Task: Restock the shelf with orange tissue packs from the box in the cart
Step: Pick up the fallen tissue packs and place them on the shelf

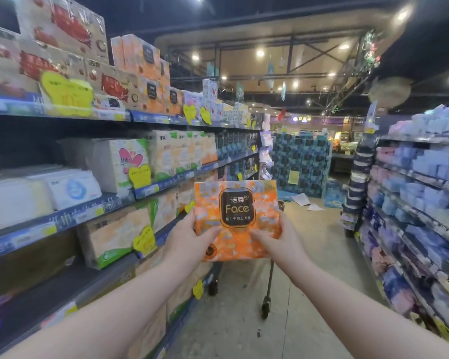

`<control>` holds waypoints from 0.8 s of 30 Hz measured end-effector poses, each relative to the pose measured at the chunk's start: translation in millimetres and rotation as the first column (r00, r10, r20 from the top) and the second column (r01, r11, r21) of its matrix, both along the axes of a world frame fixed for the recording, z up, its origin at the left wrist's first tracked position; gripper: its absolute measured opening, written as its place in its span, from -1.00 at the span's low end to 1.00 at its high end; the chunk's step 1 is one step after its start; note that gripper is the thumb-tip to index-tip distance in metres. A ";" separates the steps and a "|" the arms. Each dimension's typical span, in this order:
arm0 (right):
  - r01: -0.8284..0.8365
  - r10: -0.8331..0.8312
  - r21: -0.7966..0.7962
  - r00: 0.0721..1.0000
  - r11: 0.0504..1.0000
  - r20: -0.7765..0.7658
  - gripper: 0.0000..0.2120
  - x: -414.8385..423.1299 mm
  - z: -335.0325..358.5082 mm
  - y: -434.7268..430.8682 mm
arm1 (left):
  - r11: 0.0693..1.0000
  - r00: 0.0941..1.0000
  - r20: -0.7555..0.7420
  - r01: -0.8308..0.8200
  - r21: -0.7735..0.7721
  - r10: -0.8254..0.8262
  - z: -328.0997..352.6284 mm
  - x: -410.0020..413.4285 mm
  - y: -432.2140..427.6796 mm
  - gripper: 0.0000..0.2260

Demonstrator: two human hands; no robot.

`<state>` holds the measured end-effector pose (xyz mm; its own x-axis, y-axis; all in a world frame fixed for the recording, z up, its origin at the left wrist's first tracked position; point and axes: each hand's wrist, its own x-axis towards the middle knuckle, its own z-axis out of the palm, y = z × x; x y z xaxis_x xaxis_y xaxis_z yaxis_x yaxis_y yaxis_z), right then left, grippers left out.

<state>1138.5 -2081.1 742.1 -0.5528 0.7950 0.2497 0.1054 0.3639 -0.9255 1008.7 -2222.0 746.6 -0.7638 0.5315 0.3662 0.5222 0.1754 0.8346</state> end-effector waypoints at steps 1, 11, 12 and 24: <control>-0.011 0.011 0.005 1.000 1.000 -0.004 -0.36 -8.9 5.0 8.6 | 1.000 1.000 -0.004 -0.010 0.001 0.010 4.1 -9.0 7.6 -0.72; -0.217 0.228 0.143 0.971 0.966 -0.070 -0.48 -115.6 54.3 123.4 | 0.979 0.970 -0.138 -0.197 0.046 0.201 49.1 -96.4 104.5 -0.46; -0.239 0.252 0.154 0.965 0.959 -0.074 -0.48 -127.4 61.6 139.8 | 0.975 0.965 -0.144 -0.214 0.059 0.221 56.8 -103.0 117.3 -0.47; -0.356 0.399 0.291 0.911 0.888 -0.101 -0.41 -229.1 121.7 279.3 | 0.906 0.882 -0.210 -0.398 0.144 0.421 107.3 -177.2 237.7 -0.62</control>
<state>909.4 -1801.8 863.8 -0.7358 0.4282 0.5247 -0.2242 0.5770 -0.7854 831.5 -1984.3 853.9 -0.7936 0.1440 0.5911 0.6003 0.3430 0.7225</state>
